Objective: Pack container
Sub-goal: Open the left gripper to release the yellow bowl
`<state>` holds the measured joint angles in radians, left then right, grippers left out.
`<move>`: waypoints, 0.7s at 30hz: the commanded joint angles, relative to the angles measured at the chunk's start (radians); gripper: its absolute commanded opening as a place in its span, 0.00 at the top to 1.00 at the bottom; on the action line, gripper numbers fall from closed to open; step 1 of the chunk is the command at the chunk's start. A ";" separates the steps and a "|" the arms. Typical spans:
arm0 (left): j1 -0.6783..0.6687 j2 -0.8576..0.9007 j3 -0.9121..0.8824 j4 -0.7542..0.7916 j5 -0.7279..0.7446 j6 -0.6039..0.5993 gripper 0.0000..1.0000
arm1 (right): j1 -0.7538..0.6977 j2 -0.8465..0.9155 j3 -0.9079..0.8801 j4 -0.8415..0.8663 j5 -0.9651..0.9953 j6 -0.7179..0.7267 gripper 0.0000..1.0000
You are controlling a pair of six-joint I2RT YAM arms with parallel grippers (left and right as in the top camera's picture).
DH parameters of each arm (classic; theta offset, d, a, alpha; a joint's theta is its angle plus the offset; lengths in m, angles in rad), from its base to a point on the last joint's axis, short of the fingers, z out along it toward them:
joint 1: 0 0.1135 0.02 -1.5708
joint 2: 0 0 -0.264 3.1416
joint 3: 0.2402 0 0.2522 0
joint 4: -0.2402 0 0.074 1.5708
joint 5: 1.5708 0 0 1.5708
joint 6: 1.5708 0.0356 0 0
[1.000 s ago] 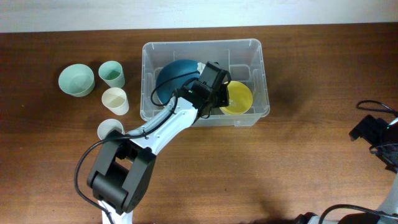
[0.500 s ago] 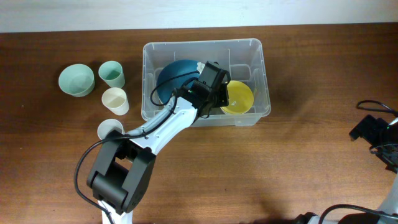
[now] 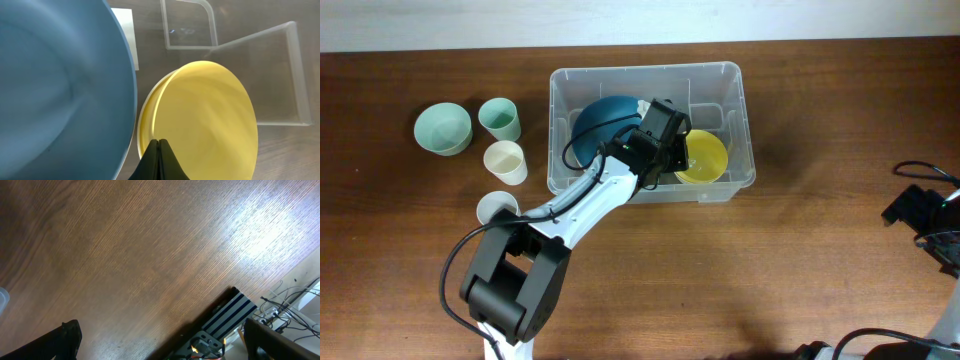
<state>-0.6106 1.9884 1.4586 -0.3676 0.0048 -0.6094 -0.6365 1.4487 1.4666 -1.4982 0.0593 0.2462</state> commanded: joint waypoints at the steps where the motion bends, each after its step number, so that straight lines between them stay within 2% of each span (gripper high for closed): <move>1: -0.002 0.008 0.006 0.013 0.015 0.006 0.95 | -0.006 0.003 -0.004 0.000 -0.003 -0.003 0.01; 5: -0.002 0.008 0.006 0.026 0.014 0.031 0.92 | -0.006 0.003 -0.004 0.000 -0.003 -0.003 0.01; 21: -0.002 0.011 0.006 -0.032 -0.019 0.040 0.93 | -0.006 0.003 -0.004 0.000 -0.003 -0.003 0.01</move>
<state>-0.6106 1.9884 1.4586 -0.3973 -0.0036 -0.5896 -0.6365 1.4487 1.4666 -1.4982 0.0593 0.2462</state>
